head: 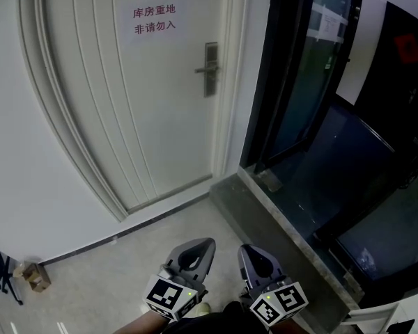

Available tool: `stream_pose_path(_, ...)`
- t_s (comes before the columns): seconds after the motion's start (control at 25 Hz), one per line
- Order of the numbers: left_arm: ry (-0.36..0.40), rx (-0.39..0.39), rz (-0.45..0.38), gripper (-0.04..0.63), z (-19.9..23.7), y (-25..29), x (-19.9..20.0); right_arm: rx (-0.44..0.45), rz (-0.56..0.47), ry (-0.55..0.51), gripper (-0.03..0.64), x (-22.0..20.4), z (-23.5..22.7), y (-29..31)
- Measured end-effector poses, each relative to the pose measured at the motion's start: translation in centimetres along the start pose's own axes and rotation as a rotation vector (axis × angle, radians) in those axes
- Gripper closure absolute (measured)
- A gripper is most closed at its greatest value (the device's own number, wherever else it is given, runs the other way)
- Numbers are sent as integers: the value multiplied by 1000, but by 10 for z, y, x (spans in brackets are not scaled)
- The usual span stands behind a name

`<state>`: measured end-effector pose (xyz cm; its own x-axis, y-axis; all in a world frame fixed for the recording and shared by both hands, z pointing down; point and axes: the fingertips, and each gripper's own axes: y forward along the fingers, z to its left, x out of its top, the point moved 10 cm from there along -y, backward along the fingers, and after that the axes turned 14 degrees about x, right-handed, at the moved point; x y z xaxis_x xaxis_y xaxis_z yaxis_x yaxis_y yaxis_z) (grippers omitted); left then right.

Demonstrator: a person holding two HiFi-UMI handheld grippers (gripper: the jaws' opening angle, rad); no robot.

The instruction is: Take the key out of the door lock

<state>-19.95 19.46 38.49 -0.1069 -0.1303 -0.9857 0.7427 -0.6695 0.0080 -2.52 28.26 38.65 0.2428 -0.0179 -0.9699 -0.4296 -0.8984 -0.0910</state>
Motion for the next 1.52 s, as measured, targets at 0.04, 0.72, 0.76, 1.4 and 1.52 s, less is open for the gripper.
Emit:
stream_pose_path(0.04, 1, 1, 3, 591, 2, 8, 0, 1, 0, -2, 601, 1, -6, 5)
stream_pose_path(0.72, 55, 132, -8, 591, 26, 214, 12, 101, 19, -9, 600, 38, -204, 103)
stream_pose_path(0.76, 56, 142, -12, 591, 26, 229, 14, 111, 19, -7, 600, 42, -219, 108)
stream_pose_path(1.4, 59, 240, -40, 591, 57, 402, 32, 168, 27, -4, 600, 78, -379, 179)
stream_pose_path(1.52, 60, 246, -51, 591, 73, 423, 33, 173, 36, -14, 600, 77, -393, 200)
